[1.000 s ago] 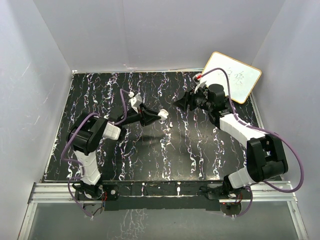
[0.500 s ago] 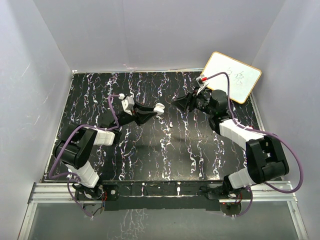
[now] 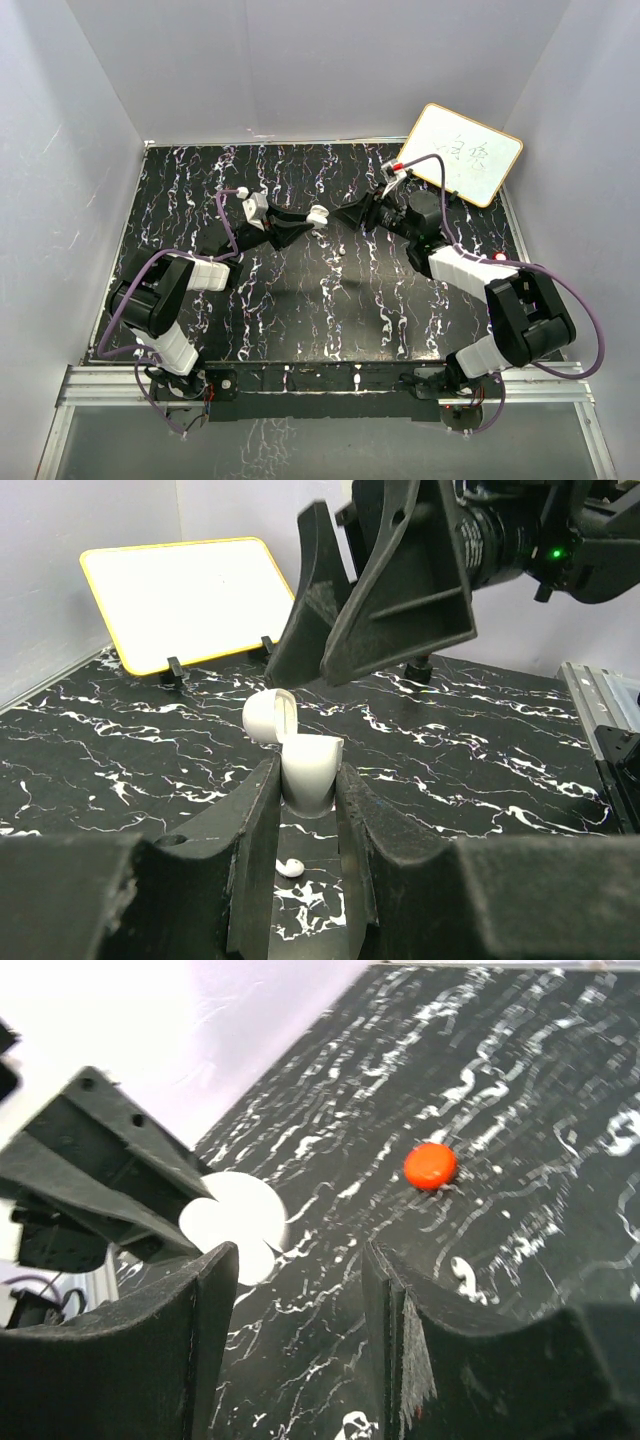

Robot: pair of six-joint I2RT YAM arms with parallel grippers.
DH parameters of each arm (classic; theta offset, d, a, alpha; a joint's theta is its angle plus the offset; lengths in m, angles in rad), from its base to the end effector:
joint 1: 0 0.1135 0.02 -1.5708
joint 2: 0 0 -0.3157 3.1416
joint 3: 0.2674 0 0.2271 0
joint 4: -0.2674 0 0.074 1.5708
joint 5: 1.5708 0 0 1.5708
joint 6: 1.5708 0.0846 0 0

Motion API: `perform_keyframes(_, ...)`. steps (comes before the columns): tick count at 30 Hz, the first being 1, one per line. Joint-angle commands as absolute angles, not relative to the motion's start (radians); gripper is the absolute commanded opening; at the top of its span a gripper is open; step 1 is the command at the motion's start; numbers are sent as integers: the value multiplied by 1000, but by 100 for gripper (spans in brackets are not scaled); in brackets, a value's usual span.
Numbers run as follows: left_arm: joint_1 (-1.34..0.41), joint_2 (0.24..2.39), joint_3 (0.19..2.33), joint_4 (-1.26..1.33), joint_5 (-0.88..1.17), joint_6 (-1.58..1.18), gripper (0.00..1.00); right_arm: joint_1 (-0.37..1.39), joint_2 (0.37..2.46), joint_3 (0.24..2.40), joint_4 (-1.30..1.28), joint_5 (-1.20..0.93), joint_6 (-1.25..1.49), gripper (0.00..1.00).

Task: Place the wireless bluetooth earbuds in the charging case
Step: Adjust the charging case.

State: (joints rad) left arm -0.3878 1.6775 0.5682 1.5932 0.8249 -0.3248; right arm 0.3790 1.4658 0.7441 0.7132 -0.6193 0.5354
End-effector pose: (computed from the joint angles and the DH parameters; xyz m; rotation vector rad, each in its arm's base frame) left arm 0.2739 -0.1790 0.3191 0.8089 1.0459 -1.0574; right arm 0.2920 0.1691 0.3266 -0.3885 1.6667 1.1823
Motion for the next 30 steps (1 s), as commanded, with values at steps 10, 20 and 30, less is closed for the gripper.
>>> perform_keyframes(10,-388,1650,586,1789,823,-322,0,413,1404,702,630,-326,552,51)
perform_keyframes(20,-389,1678,599,1788,819,-351,0,500,1495,811,537,-191,551,51)
perform_keyframes(30,-389,1695,601,1787,815,-354,0,562,1515,853,494,-96,542,51)
